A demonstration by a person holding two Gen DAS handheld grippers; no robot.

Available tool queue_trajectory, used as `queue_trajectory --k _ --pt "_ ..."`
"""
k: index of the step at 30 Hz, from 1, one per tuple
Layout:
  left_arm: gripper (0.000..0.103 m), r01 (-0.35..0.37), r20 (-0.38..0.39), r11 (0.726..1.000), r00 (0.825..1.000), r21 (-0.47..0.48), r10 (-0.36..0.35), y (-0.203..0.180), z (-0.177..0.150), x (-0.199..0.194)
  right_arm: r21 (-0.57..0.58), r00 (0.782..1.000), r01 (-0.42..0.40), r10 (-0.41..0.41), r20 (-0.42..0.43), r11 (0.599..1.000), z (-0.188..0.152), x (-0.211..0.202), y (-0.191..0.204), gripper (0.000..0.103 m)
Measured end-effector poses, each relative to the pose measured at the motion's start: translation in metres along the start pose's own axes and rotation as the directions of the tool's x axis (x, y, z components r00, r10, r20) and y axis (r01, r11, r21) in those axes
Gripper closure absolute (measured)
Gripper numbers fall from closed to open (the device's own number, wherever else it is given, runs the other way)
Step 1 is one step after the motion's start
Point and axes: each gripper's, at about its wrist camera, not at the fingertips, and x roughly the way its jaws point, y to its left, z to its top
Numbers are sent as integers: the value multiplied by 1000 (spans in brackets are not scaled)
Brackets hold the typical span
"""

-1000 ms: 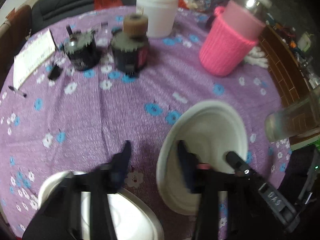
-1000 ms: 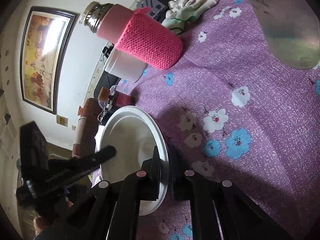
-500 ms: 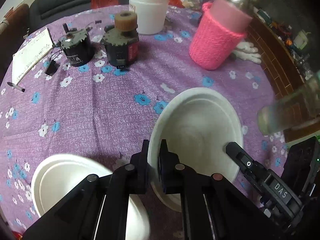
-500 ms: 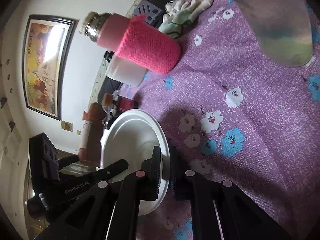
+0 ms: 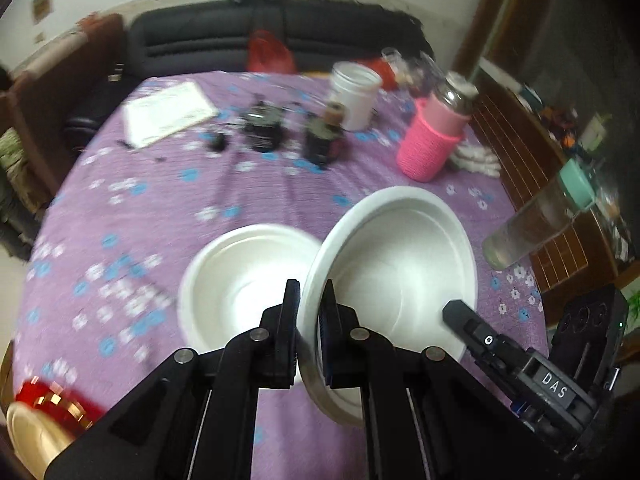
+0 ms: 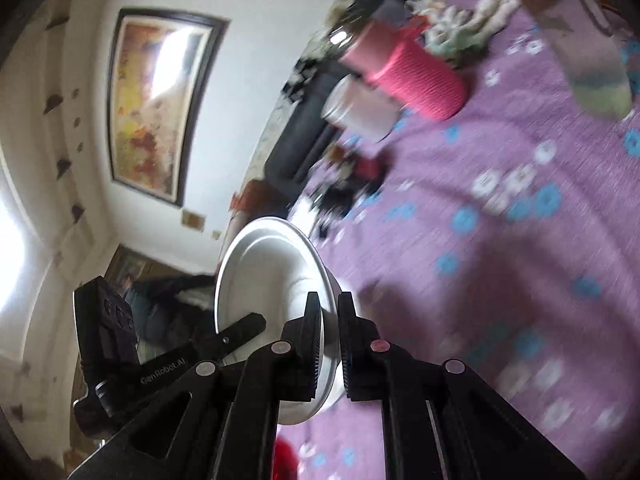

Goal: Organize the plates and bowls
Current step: 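Lower the white bowl into the bowls stacked on the red plates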

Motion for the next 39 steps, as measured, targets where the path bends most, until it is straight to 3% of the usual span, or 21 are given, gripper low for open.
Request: queue_trajectory --k 9,14,22,26,30,32,36,39 --pt "95 -77 71 988 994 -133 87 86 -75 -70 -113 986 -78 59 -159 991 -76 19 69 95" --pt "95 -123 125 972 981 -198 150 130 -113 -112 -183 963 -114 63 -262 977 -127 39 108 95" --pt "94 -163 221 930 944 -328 244 197 -180 -187 -294 916 -213 86 -391 932 -204 59 189 95" --pt "94 -209 254 896 911 -392 324 224 -211 -220 -351 885 -278 96 -456 894 -246 65 231 95" --pt "94 -240 261 874 891 -424 371 240 -220 -224 -404 865 -312 81 -495 860 -277 75 257 95" --pt "94 -250 232 866 898 -433 375 250 -219 -210 -426 865 -305 60 -498 852 -288 81 262 95" --pt "92 -210 156 867 938 -452 309 270 -216 -172 -455 874 -255 3 -485 853 -296 96 256 95" --pt "92 -205 120 870 951 -449 286 277 -218 -153 -452 876 -205 -43 -481 868 -295 110 242 95"
